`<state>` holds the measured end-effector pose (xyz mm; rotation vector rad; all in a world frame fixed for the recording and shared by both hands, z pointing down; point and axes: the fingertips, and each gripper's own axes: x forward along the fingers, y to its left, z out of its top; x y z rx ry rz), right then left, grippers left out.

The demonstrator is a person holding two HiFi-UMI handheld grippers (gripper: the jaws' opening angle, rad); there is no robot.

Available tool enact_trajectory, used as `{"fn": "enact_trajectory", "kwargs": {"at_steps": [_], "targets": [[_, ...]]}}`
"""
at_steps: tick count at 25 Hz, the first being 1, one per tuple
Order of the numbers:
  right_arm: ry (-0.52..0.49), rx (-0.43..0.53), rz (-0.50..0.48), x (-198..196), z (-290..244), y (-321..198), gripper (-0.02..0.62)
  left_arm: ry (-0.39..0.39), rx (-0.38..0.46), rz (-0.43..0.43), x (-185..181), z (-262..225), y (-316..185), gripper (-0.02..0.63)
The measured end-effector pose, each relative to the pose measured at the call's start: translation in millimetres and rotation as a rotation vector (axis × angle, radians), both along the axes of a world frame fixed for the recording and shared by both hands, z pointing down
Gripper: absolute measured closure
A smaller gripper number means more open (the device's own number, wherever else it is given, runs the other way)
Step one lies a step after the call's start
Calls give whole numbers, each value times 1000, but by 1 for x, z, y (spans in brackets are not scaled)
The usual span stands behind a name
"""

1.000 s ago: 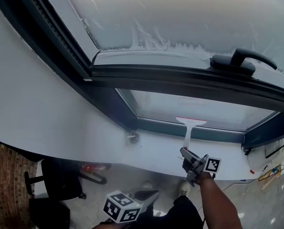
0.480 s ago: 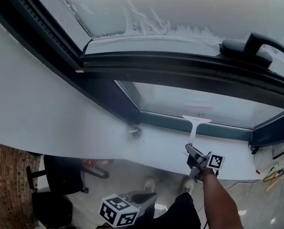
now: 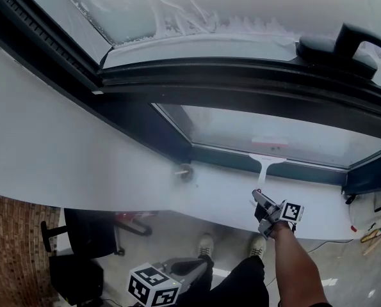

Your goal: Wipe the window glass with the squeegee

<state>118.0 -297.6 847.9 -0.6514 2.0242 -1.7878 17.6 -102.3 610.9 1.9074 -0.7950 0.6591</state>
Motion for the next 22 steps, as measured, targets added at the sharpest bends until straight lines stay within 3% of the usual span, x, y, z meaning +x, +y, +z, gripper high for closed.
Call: {"fn": "enact_trajectory", "kwargs": {"at_steps": [4,14,22], "targets": [[35,-37,0,3,13,-1,508,-6,-5,0,0,3,0,606],[12,-9,-16,4,2,-2,508,-37,7,21,2,-2,-9,606],[-11,-36,-20,20,-49,18,508,-30,68,21,21,-26,-30,606]]}}
